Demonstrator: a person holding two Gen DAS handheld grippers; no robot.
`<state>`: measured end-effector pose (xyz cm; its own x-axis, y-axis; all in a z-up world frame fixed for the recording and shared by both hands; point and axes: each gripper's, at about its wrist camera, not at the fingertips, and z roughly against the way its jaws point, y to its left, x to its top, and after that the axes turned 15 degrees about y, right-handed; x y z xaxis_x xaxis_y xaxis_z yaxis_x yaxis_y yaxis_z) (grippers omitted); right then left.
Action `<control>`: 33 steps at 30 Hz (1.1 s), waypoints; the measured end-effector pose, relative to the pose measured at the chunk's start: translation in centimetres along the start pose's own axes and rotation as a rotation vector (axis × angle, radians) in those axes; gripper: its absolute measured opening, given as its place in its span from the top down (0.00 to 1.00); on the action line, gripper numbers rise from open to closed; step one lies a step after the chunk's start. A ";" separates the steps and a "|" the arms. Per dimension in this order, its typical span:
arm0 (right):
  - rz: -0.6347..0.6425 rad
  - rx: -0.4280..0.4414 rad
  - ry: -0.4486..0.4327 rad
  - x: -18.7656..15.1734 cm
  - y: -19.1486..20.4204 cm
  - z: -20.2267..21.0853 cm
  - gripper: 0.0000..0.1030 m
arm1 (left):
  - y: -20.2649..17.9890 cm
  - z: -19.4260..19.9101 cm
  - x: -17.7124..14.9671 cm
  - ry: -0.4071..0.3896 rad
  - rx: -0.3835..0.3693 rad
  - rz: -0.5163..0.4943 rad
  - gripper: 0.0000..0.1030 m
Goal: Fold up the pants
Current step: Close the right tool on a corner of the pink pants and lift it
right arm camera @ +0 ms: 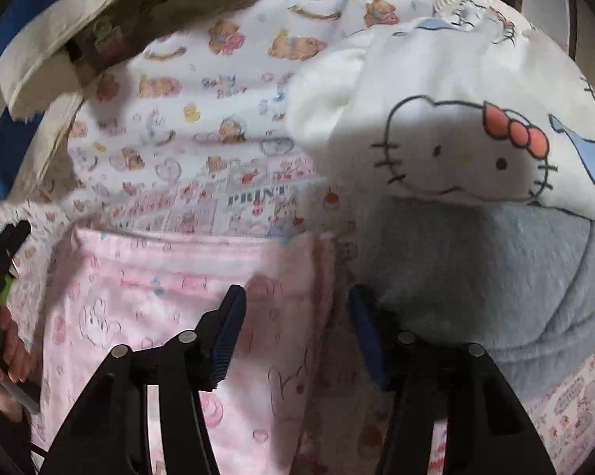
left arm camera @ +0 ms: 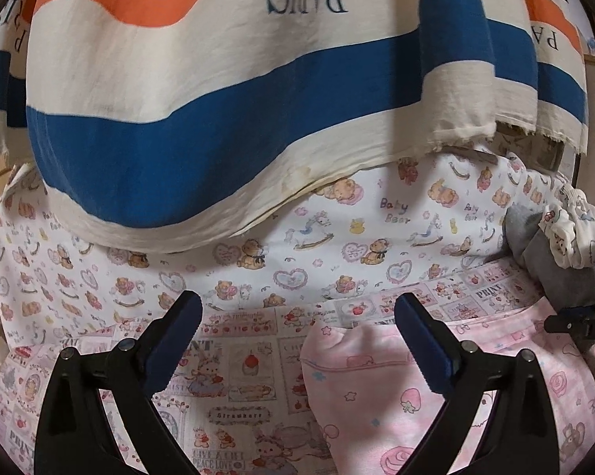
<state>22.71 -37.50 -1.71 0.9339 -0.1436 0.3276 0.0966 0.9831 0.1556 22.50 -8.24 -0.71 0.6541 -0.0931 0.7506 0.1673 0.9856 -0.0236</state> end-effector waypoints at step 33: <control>0.116 0.132 -0.147 0.4 -0.7 0.9 0.95 | 1.1 -2.3 0.0 0.174 -0.156 0.104 0.06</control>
<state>22.71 -38.37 -0.87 0.8749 -0.0553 0.4811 -0.0631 0.9720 0.2263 24.33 -7.45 -2.26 0.7883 -0.0284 0.6146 0.1954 0.9588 -0.2064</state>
